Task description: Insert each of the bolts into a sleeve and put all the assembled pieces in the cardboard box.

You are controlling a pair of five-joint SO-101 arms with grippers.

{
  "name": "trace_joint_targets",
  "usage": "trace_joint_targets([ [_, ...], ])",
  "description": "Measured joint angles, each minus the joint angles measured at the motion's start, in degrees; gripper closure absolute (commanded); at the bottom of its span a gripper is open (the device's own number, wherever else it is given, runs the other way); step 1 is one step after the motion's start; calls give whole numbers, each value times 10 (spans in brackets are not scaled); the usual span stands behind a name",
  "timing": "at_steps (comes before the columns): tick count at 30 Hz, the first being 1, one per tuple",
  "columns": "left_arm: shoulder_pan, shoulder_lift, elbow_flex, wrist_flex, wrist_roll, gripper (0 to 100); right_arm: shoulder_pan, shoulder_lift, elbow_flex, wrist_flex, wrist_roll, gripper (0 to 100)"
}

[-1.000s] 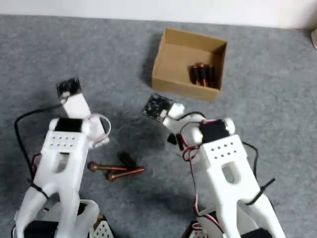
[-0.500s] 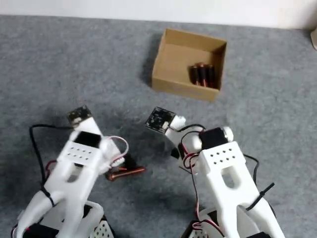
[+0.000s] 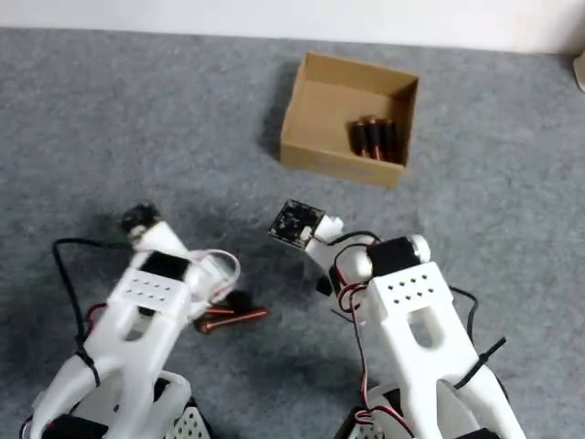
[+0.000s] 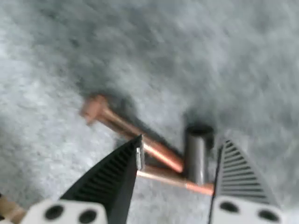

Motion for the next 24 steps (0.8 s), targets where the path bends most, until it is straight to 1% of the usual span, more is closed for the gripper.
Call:
trace_joint_targets([
  [4,-70,-1,0,11,-4,765,0,-1,6,0,0,993],
  [8,-101,-1,2,19,-14,768,0,-1,6,0,0,993],
  [11,-105,-9,18,15,-14,768,0,-1,6,0,0,993],
  [17,-107,-11,61,-38,-14,769,0,-1,6,0,0,993],
  [24,-107,-13,74,-45,-14,769,0,-1,6,0,0,993],
])
